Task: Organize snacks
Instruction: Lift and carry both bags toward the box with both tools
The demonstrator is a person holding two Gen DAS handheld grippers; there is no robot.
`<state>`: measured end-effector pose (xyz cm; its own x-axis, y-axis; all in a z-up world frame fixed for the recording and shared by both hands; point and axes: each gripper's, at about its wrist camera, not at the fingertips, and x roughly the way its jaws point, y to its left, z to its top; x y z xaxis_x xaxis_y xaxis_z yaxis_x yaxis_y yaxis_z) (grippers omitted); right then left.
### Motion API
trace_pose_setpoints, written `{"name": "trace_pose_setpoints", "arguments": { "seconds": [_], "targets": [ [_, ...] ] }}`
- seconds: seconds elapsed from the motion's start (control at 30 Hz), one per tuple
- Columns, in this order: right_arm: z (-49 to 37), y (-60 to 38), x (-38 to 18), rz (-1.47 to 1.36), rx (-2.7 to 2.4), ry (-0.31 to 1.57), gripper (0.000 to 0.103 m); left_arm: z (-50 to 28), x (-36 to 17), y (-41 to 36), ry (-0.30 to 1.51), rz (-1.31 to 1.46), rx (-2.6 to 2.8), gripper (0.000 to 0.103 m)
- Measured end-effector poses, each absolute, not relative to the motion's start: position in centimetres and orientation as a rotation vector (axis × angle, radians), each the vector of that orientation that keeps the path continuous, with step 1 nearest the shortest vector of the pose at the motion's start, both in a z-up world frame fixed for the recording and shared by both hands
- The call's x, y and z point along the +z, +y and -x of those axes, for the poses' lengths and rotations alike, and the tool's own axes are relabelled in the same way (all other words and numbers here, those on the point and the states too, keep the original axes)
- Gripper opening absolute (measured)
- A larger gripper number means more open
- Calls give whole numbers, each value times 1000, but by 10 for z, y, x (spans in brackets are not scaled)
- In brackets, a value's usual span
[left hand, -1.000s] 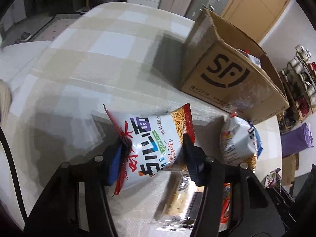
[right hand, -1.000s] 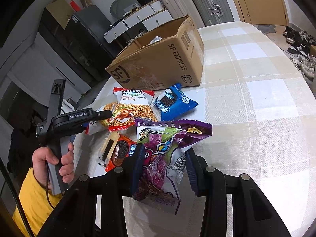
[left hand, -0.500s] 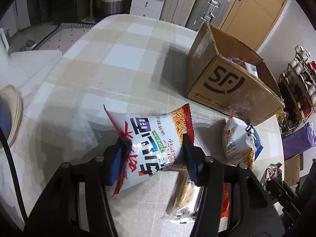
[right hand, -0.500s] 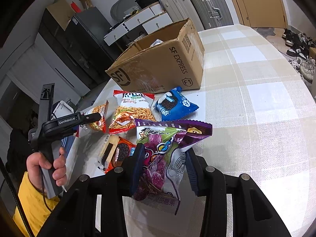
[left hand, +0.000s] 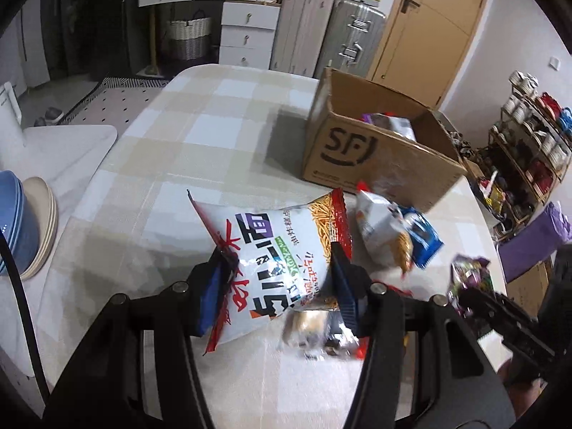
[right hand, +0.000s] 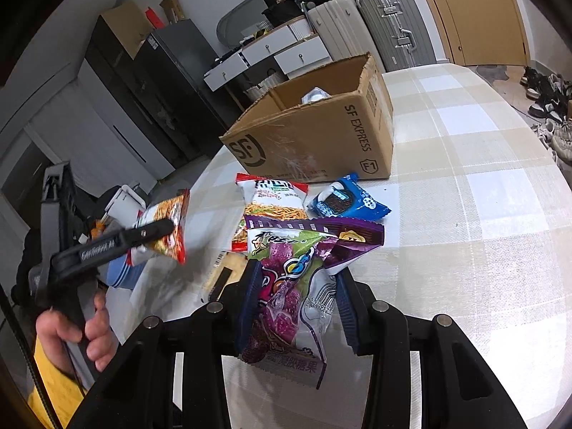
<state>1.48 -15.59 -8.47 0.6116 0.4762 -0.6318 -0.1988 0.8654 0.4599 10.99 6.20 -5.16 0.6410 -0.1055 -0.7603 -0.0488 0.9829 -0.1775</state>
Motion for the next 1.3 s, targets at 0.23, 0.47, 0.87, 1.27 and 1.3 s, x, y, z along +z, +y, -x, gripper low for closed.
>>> {"name": "trace_pose_setpoints", "arguments": {
  "seconds": [0.23, 0.47, 0.87, 1.27, 1.3],
  "targets": [
    [-3, -154, -78, -367, 393, 792, 40, -73, -59, 54, 882, 196, -49, 51],
    [16, -150, -77, -380, 401, 793, 40, -40, -71, 44, 897, 198, -69, 51],
    [28, -136, -65, -352, 426, 767, 40, -32, -55, 45, 873, 223, -86, 51],
    [-2, -138, -21, -300, 458, 697, 40, -66, -10, 39, 828, 218, -151, 51],
    [-5, -139, -16, -294, 460, 691, 40, -73, -4, 39, 821, 217, -154, 51]
  ]
}}
